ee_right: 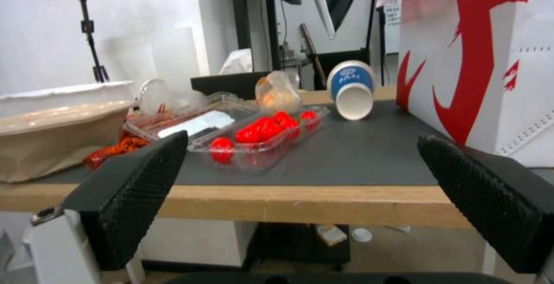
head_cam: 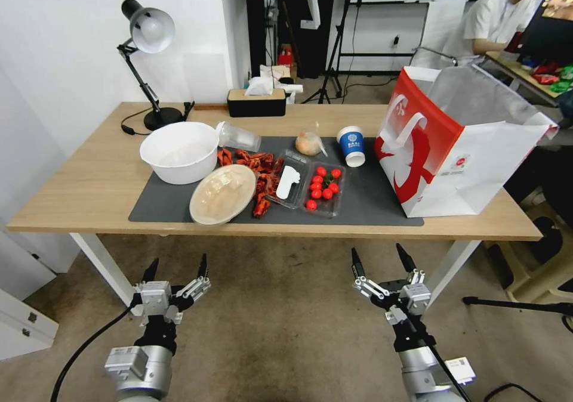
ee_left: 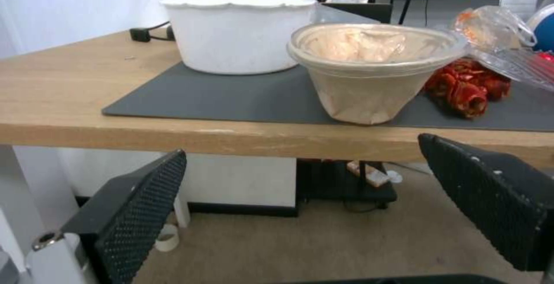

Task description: Pick up the trash from the table and place it into the takeout bag.

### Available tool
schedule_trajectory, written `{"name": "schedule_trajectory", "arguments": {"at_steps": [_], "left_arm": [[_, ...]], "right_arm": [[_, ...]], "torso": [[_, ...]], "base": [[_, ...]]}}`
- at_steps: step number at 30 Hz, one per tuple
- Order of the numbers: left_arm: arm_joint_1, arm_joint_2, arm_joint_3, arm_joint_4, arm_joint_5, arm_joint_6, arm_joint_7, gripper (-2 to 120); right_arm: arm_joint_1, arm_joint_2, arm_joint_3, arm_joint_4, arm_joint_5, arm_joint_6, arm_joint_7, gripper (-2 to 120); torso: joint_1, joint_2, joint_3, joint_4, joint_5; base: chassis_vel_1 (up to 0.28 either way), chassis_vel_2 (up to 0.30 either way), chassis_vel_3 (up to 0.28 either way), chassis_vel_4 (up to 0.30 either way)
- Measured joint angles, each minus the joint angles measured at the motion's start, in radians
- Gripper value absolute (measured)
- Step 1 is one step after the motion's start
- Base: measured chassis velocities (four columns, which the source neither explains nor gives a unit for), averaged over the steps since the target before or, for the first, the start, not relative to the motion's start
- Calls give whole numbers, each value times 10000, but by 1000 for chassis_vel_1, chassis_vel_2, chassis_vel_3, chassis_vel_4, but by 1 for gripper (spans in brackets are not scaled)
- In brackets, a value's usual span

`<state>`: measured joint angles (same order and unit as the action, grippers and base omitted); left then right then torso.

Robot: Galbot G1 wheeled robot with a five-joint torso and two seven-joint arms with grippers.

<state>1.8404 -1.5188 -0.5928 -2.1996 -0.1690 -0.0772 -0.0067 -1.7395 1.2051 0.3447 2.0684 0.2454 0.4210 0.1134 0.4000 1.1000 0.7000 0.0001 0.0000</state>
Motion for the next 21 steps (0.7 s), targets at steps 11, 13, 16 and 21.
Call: {"name": "schedule_trajectory", "arguments": {"at_steps": [11, 13, 16, 21], "left_arm": [[-69, -23, 40, 18, -65, -11, 16, 100], [-78, -10, 26, 28, -71, -12, 16, 100], [-107, 12, 21, 28, -74, -12, 16, 100], [-117, -17, 29, -12, -10, 34, 7, 100]], "right_arm": [[315, -76, -137, 3, -47, -679, 126, 100], [544, -95, -278, 40, -30, -1037, 206, 100], [1346, -143, -699, 40, -3, -1838, 357, 100], [3617, -173, -1608, -131, -21, -3287, 844, 100]], "torso": [[0, 0, 0, -3, 0], [0, 0, 0, -3, -1], [0, 0, 1, -2, 1], [1, -1, 3, 2, -1]], "base": [[0, 0, 0, 0], [0, 0, 0, 0], [0, 0, 0, 0], [0, 0, 0, 0]]}}
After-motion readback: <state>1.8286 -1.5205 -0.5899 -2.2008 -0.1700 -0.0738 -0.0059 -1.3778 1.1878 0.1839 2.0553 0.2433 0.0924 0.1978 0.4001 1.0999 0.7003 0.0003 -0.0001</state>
